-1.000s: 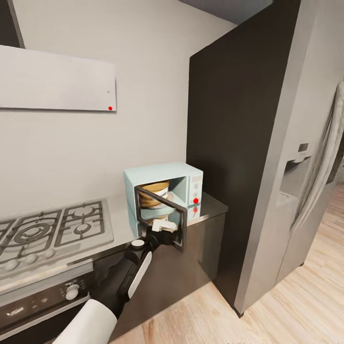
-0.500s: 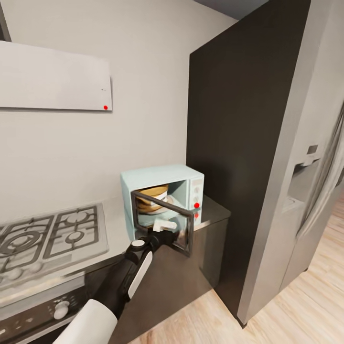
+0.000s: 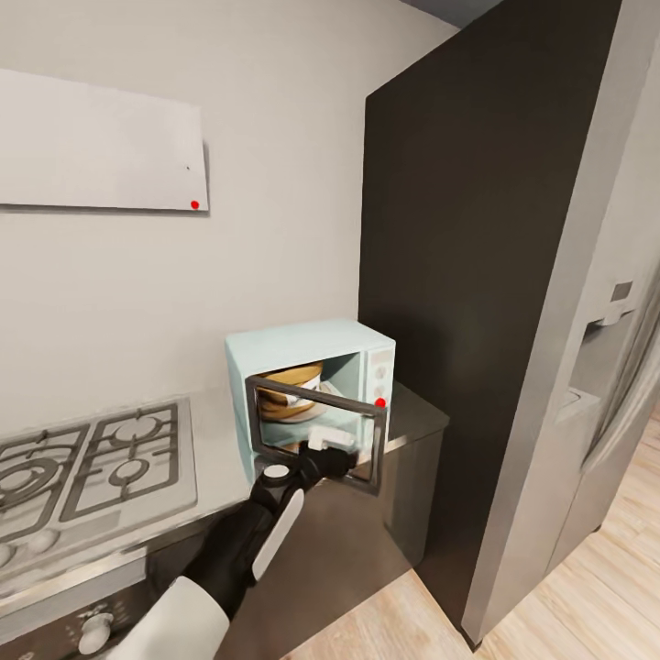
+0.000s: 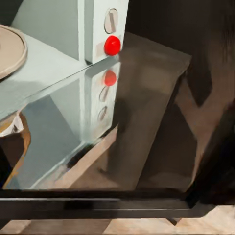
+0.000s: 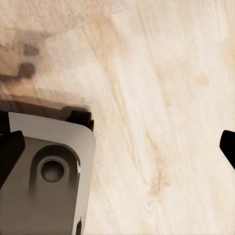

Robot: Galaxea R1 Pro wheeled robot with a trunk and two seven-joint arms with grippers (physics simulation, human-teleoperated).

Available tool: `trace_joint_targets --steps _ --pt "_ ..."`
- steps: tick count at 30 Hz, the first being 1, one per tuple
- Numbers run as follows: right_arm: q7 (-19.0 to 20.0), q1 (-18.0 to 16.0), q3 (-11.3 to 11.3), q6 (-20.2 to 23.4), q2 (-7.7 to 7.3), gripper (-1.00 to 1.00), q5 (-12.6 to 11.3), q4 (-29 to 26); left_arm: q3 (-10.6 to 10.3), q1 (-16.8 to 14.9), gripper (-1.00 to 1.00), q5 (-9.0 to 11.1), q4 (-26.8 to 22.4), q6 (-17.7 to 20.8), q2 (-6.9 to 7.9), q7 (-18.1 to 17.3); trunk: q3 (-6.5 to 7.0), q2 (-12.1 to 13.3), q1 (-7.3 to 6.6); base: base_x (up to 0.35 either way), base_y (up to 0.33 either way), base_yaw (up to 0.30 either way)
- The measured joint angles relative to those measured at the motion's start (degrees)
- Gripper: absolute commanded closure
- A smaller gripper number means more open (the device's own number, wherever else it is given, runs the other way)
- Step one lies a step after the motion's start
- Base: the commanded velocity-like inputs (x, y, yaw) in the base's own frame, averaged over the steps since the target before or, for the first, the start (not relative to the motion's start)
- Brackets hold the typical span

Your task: In the kitchen, take the popcorn bag from the countertop, put it into the microwave, and heat it until the popcorn is cooked so the cooked popcorn ends up inside the bag.

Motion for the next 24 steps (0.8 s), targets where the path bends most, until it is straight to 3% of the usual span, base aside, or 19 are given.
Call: trace_joint_targets --steps 2,4,5,9,24 --pt "0.0 0.0 0.0 0.0 0.00 -1.00 0.0 0.0 -2.4 0.0 -1.00 2.8 -0.3 0.0 0.00 0.0 0.00 0.0 0.00 0.000 0.000 0.000" --pt "0.0 0.0 0.0 0.0 0.00 -1.00 0.0 0.0 -4.0 0.0 -1.00 2.1 -1.4 0.1 0.04 0.6 0.00 0.0 0.00 0.000 0.000 0.000" --pt "0.0 0.0 0.0 0.0 0.00 -1.00 0.0 0.0 -4.3 0.0 -1.00 3.7 -1.6 0.0 0.00 0.4 0.00 0.0 0.00 0.000 0.000 0.000" --pt "0.0 0.0 0.0 0.0 0.00 -1.00 0.0 0.0 -4.5 0.0 -1.00 4.1 -1.5 0.0 0.00 0.4 0.00 0.0 -0.02 0.151 0.000 0.000" --pt "0.0 0.0 0.0 0.0 0.00 -1.00 0.0 0.0 -5.0 0.0 -1.00 4.4 -1.8 -1.7 0.00 0.4 0.00 0.0 -0.03 0.316 0.000 0.000"
